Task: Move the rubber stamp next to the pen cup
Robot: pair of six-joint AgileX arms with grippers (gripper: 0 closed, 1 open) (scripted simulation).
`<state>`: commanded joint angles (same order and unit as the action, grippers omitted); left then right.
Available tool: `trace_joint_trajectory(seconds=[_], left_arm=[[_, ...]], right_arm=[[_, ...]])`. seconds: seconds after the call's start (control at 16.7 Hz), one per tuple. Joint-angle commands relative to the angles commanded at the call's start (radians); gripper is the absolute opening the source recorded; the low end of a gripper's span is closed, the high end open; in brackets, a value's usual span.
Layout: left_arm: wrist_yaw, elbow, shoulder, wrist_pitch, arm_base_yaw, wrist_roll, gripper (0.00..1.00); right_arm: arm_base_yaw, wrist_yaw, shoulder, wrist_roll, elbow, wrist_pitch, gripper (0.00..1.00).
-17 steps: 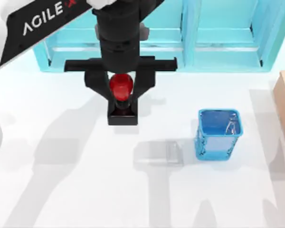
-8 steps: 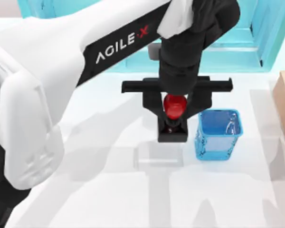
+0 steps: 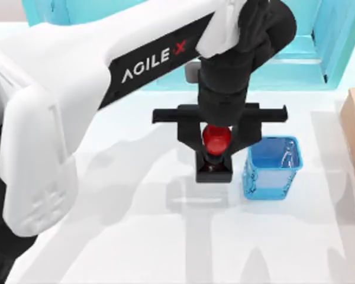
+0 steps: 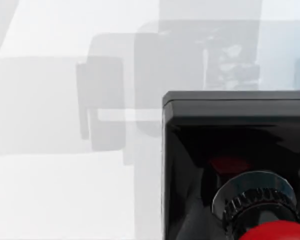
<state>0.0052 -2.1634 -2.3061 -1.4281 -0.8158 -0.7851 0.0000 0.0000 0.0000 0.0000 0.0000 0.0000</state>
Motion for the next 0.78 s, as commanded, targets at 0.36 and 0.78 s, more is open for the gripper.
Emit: trace_joint_trajectory(seconds=[0.36, 0.78], left_arm=[[0.000, 0.001, 0.000, 0.001, 0.000, 0.000, 0.23], [0.000, 0.001, 0.000, 0.001, 0.000, 0.000, 0.75]], right_arm=[[0.000, 0.000, 0.000, 0.000, 0.000, 0.000, 1.00], [0.000, 0.000, 0.000, 0.000, 0.000, 0.000, 1.00]])
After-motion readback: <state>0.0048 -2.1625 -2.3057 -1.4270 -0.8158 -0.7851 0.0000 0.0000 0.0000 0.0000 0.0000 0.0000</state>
